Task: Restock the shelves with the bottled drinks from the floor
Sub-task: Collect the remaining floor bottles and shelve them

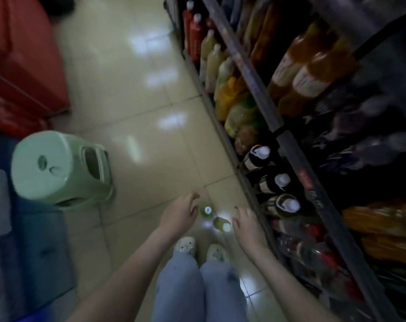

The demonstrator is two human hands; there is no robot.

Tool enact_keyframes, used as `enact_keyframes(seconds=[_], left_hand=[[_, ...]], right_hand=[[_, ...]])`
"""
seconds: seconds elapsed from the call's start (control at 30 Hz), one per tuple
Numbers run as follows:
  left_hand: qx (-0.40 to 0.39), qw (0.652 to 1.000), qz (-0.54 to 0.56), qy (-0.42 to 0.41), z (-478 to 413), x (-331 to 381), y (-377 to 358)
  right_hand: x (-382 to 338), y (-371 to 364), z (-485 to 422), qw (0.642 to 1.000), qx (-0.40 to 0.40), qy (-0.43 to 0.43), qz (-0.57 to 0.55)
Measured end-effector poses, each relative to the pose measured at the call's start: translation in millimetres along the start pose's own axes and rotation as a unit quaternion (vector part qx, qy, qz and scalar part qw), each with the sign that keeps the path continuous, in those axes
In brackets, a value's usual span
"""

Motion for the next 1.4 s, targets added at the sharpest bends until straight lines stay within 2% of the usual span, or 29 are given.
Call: enact_keyframes(seconds=[0.17,0.33,0.47,0.53,0.67,0.77,0.9,0.97,1.1,1.17,1.23,1.33,1.4], left_hand=[[-0.022,1.000,-0.018,-0.005,-50,-73,-79],[-0.029,0.999,-0.017,0.001,-93,-119,-136],[-0.033,0.999,-0.019,0.026,-111,-137,-144],[-0.032,0.999,-0.011,0.027,-116,-132,-136],[-0.088,0.996,0.004,-0.007,-107,-95,-111],[-0.152,0.988,0.017,-0.028,-82,-53,-85],[-0.259,0.964,-0.020,-0.048,-33,1,-37],[-0.271,0.960,-0.019,-0.065,-7,24,-4],[-0.199,0.975,-0.014,-0.093,31,82,85],[-0.188,0.975,-0.042,-0.113,45,115,128],[-0.204,0.971,-0.037,-0.117,55,142,158],[-0.237,0.966,0.046,-0.096,62,181,194],[-0.270,0.952,0.091,-0.115,66,208,214]], right_hand=[[75,-126,-68,0.988,-0.104,-0.004,0.114],[122,-217,-117,0.965,-0.203,0.002,0.167],[128,-241,-141,0.951,-0.200,0.031,0.234],[124,-233,-144,0.954,-0.192,0.035,0.228],[99,-178,-114,0.977,-0.149,0.007,0.155],[67,-108,-68,0.993,-0.107,0.000,0.049],[4,7,-1,0.994,-0.044,0.058,-0.083],[-30,65,32,0.985,0.000,0.089,-0.148],[-78,159,86,0.950,0.065,0.108,-0.286],[-96,193,105,0.924,0.083,0.080,-0.365],[-107,219,115,0.913,0.109,0.037,-0.391],[-118,244,127,0.907,0.089,-0.002,-0.412],[-129,257,140,0.891,0.056,0.005,-0.451]])
Point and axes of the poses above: each hand's wrist, its own z-axis away from the middle knuckle, its own y-axis out of the back of the hand, x = y × z, the point moved 1 cm from there along -z, towards the middle knuckle, and after that the axes turned 3 degrees about y, right-handed, at the moved point
